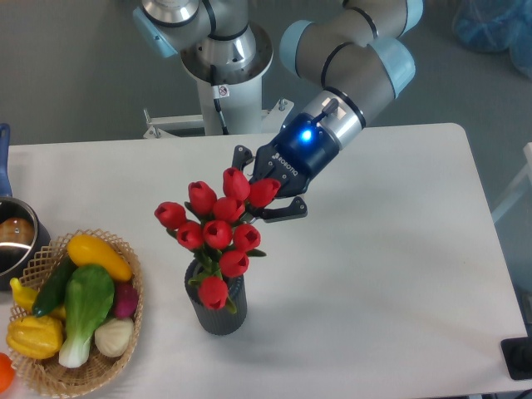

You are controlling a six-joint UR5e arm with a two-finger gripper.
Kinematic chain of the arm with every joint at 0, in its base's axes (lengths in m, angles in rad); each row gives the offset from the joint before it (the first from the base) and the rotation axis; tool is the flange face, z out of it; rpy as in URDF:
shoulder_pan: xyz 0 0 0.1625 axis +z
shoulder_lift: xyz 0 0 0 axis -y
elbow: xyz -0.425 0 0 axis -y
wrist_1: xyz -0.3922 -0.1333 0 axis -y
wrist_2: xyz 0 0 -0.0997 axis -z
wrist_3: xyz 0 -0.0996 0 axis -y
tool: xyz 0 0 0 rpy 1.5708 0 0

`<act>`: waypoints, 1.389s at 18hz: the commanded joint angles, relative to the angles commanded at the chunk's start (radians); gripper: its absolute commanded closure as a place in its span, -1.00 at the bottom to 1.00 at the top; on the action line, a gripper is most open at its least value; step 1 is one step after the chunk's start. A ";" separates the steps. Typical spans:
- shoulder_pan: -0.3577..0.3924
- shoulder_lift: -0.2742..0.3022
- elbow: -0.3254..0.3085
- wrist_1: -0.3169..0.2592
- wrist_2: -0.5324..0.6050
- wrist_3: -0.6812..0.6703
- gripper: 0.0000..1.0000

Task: Pick up the flowers from the vase
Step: 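Lift the gripped tulips straight up out of the black vase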

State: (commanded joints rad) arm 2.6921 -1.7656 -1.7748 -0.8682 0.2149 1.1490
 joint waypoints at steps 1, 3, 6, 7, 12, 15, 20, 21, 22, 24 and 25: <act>0.009 0.005 0.000 0.000 -0.015 -0.011 1.00; 0.023 0.015 0.000 0.000 -0.043 -0.029 1.00; 0.041 0.020 0.002 0.000 -0.071 -0.029 1.00; 0.043 0.023 0.002 0.000 -0.078 -0.029 1.00; 0.077 0.034 0.006 0.000 -0.118 -0.031 1.00; 0.098 0.035 0.006 -0.002 -0.164 -0.032 1.00; 0.121 0.035 0.006 -0.002 -0.210 -0.032 1.00; 0.123 0.037 0.006 -0.002 -0.210 -0.032 1.00; 0.126 0.038 0.006 -0.002 -0.201 -0.031 1.00; 0.140 0.041 0.006 -0.002 -0.181 -0.023 1.00; 0.146 0.043 0.006 0.002 -0.161 -0.019 1.00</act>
State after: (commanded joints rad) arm 2.8378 -1.7227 -1.7687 -0.8667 0.0535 1.1305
